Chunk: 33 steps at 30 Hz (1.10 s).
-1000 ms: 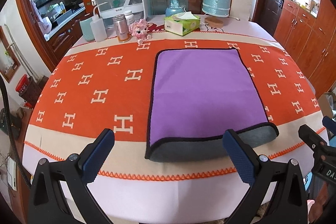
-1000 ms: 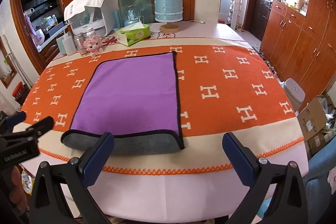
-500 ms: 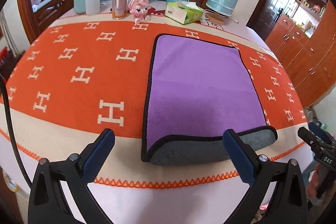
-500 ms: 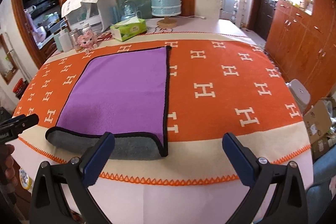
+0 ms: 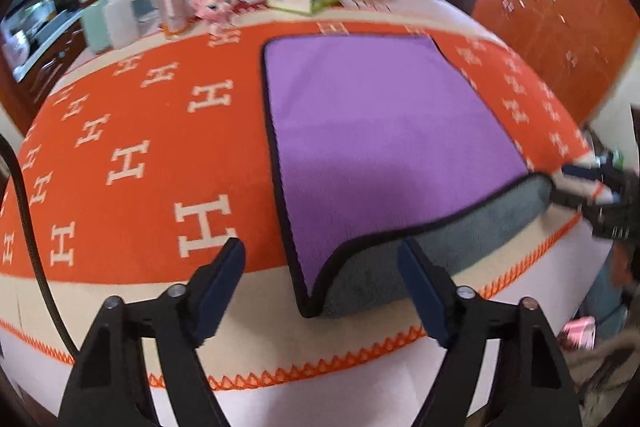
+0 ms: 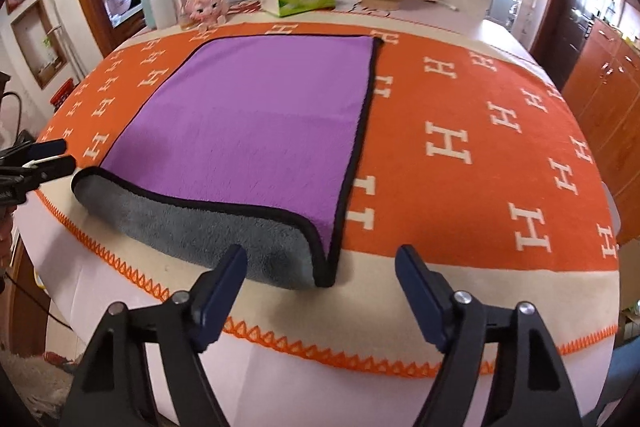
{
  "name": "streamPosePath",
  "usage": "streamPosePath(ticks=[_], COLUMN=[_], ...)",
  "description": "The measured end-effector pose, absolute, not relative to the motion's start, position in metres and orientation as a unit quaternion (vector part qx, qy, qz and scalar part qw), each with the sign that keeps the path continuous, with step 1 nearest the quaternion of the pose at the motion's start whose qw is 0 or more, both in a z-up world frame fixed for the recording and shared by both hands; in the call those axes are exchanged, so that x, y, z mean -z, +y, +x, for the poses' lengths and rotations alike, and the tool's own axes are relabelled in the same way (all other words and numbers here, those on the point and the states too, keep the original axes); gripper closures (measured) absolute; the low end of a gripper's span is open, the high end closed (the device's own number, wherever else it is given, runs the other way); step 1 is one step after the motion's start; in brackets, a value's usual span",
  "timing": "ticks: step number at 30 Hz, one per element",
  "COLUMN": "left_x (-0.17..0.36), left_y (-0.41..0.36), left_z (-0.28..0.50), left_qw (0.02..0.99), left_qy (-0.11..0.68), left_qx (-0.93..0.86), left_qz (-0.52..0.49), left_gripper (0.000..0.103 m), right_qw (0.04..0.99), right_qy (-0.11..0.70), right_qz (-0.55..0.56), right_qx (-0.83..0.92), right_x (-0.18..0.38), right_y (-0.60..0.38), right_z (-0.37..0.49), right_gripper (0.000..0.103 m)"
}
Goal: Fold towel
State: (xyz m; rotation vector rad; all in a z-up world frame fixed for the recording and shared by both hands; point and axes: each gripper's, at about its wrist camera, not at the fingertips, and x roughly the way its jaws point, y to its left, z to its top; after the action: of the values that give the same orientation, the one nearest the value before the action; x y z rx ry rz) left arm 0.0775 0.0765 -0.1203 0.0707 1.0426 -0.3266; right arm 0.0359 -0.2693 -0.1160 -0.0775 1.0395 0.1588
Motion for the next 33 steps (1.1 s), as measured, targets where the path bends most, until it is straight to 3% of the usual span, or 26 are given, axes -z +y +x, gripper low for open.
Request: streamPosePath(ticks=[5,13,20,31,33], left_x=[0.129,0.131,0.135,0.137,0.138], left_y=[0.072,0.068,0.064,0.063,0.062], left_z=[0.085,0.089,0.092,0.093,0.094], left_qw=[0.839,0.822,0.8,0.785,0.783], left_qy=[0.509,0.515,0.538,0.553,0.554], left_qx=[0.188,0.237,0.259,0.268,0.27], left_qz=[0.043,0.055,0.064,0.077,0.078], left_gripper=[0.039,0.04,0.058,0.059,0.069], right_qw=[0.859,0.841,0.826,0.826,0.825], right_qy=[0.499,0.518,0.536,0.534,0.535], right_qz=[-0.038,-0.034,-0.025,-0.034,-0.033], right_qx=[-0.107,-0.149,-0.175,-0.178,-0.179], right_x=[0.116,0.125,0.132,0.128,0.128], right_y=[-0.271,-0.27,-0.27,-0.268,-0.268], right_z=[0.046,0.063,0.067,0.063,0.063], right_gripper=[0.036,0.053,0.075,0.088,0.09])
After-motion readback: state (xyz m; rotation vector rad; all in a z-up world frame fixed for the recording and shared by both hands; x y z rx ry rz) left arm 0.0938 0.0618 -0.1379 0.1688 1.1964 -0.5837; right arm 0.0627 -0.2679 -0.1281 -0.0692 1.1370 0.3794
